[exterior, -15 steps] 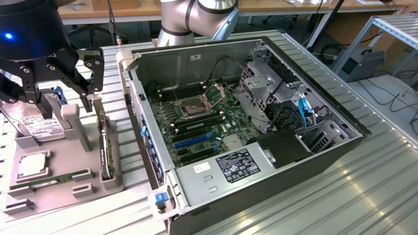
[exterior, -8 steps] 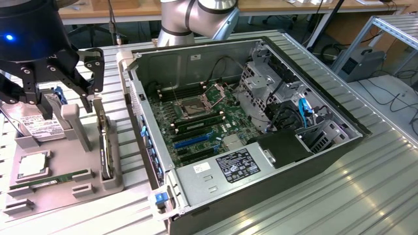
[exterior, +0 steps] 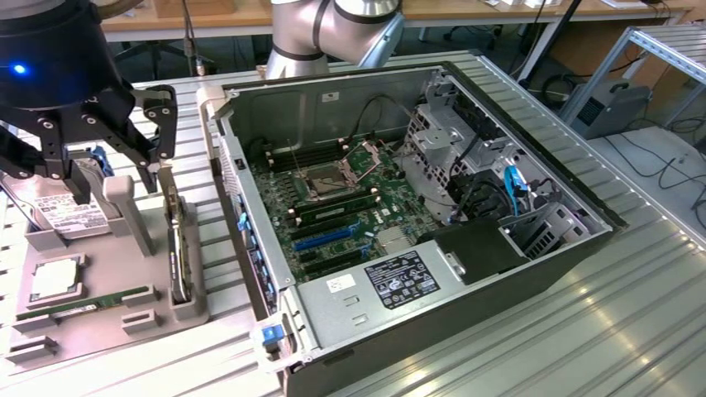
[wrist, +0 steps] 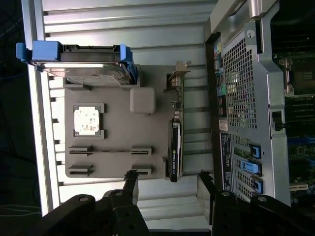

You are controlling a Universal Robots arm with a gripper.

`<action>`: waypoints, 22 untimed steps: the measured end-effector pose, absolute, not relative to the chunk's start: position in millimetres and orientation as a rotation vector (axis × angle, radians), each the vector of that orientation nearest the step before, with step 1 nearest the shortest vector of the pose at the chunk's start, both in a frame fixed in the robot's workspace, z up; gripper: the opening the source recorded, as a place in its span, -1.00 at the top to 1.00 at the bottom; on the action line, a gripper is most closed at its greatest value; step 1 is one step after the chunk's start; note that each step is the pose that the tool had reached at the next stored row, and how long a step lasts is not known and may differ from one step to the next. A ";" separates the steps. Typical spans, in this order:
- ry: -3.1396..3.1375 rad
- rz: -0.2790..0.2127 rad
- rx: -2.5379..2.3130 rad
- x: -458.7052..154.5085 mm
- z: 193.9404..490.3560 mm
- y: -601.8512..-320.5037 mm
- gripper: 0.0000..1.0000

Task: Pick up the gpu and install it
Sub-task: 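Pick up the gpu and move the gpu toward the slot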

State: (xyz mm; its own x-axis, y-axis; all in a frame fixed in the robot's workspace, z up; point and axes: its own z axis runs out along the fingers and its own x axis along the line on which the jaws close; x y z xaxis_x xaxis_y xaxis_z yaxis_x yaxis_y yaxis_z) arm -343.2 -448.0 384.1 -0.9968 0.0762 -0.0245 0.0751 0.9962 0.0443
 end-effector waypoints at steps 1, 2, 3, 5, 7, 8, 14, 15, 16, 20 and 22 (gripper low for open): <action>3.112 0.068 0.118 -343.2 383.8 -448.0 -0.20; 3.112 0.068 0.118 -343.2 383.4 -448.0 -0.20; 3.112 0.068 0.118 -343.2 383.0 -448.0 -0.20; 3.113 0.068 0.118 -343.2 382.4 -448.0 -0.20; 3.113 0.068 0.118 -343.2 382.0 -448.0 -0.20; 3.113 0.068 0.118 -343.1 381.7 -448.0 -0.20; 3.113 0.068 0.118 -343.2 380.1 -448.0 -0.20; 3.112 0.068 0.118 -343.2 380.0 -448.0 -0.20; 3.112 0.068 0.118 -343.2 379.6 -448.0 -0.20; 3.112 0.068 0.118 -343.2 378.4 -448.0 -0.20; 3.112 0.068 0.118 -343.1 377.8 -448.0 -0.20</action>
